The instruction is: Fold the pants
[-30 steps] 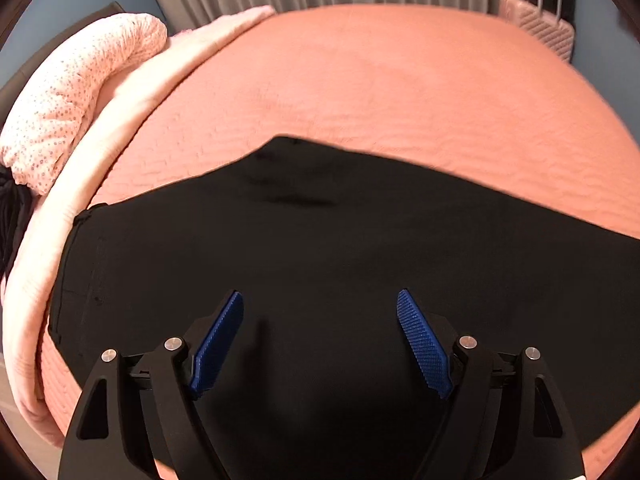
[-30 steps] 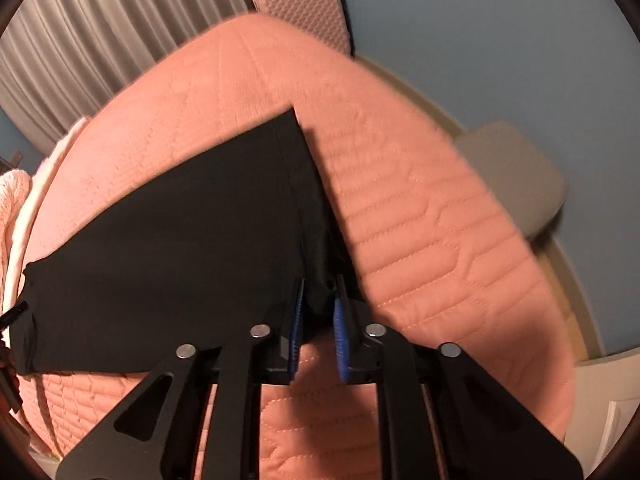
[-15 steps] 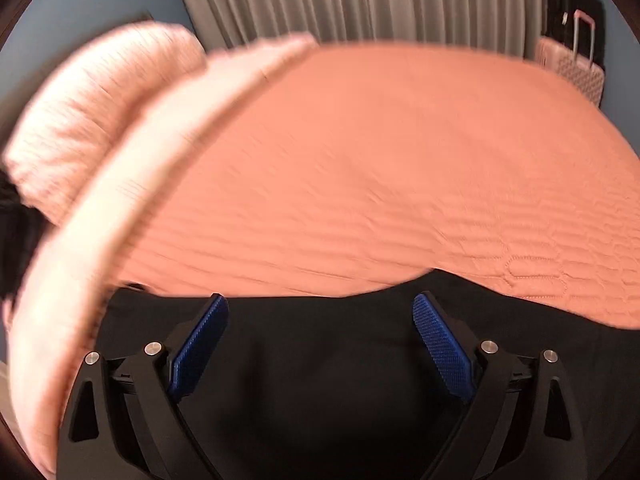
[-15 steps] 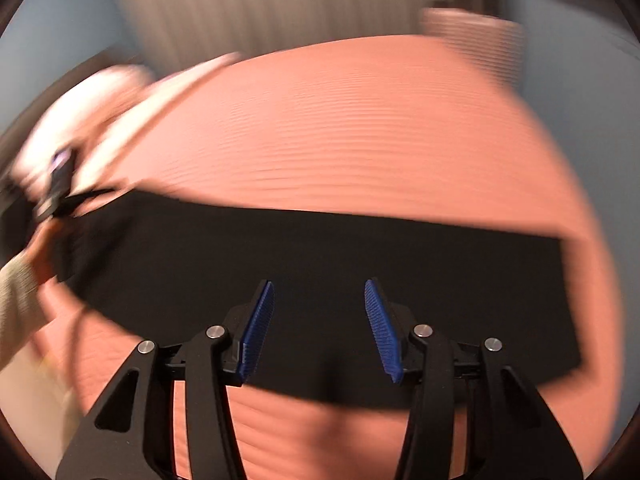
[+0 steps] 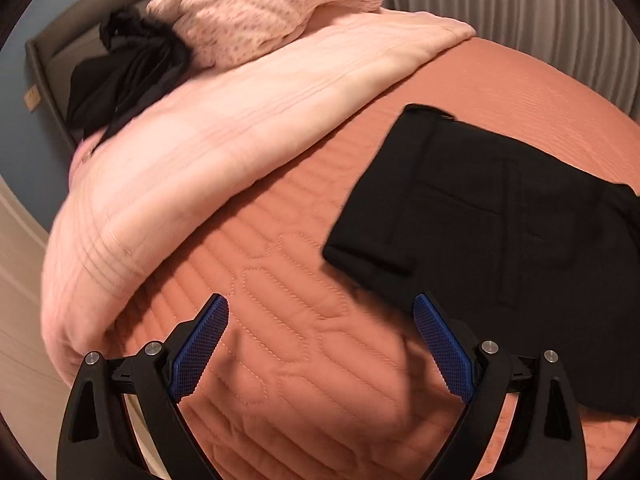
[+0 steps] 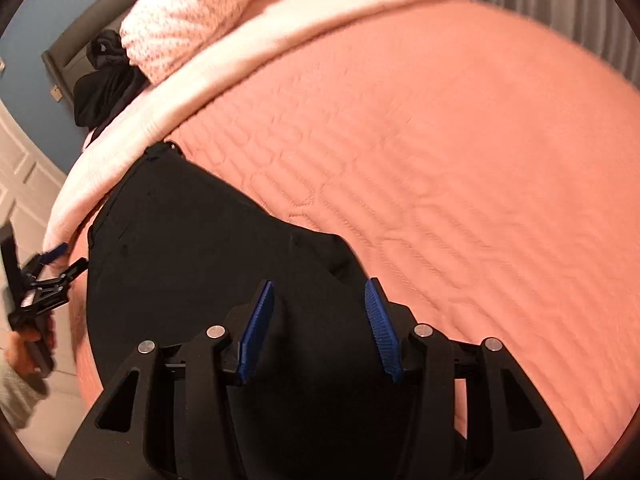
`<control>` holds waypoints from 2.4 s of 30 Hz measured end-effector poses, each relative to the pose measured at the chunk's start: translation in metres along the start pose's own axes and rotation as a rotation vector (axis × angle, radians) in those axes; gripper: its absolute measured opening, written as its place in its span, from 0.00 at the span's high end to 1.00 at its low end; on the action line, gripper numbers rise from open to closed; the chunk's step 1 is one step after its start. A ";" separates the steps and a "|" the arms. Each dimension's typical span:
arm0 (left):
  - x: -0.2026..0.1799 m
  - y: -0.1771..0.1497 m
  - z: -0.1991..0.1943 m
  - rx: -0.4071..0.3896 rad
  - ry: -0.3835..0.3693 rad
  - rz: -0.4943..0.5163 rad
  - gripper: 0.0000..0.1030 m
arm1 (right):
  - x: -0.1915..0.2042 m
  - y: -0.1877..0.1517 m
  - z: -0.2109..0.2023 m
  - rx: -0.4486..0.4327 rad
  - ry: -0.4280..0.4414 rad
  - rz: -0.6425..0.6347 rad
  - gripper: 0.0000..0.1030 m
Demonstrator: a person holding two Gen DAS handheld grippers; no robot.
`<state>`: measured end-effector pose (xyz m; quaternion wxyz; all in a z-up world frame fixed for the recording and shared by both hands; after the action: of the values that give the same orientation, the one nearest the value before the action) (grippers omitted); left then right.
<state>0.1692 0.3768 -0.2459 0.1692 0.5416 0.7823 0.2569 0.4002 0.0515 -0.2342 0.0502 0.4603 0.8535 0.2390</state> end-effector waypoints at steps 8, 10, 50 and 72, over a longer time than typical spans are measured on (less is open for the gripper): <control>-0.021 0.059 0.041 -0.100 0.025 0.114 0.09 | -0.018 0.007 0.008 -0.098 -0.062 0.070 0.69; -0.023 0.069 0.052 -0.056 0.014 0.104 0.09 | -0.022 0.002 0.010 -0.075 -0.056 0.120 0.62; 0.051 0.042 -0.038 -0.155 -0.002 -0.085 0.10 | 0.238 0.005 0.028 -0.036 0.309 -0.428 0.89; -0.058 0.089 0.075 0.064 -0.056 0.148 0.06 | 0.058 -0.011 -0.024 -0.102 0.145 0.018 0.89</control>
<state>0.2984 0.3640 -0.2557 0.1542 0.6102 0.7428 0.2285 0.3512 0.0842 -0.2100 0.0096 0.4462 0.8376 0.3151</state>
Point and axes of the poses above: each gripper's, at about its wrist camera, not at the fingertips, and z roughly the way its jaws point, x to its left, y to its top, the point moved 3 cm from there along z, roughly the way its jaws point, and after that the axes turned 8 degrees about -y, right-handed, at the moved point
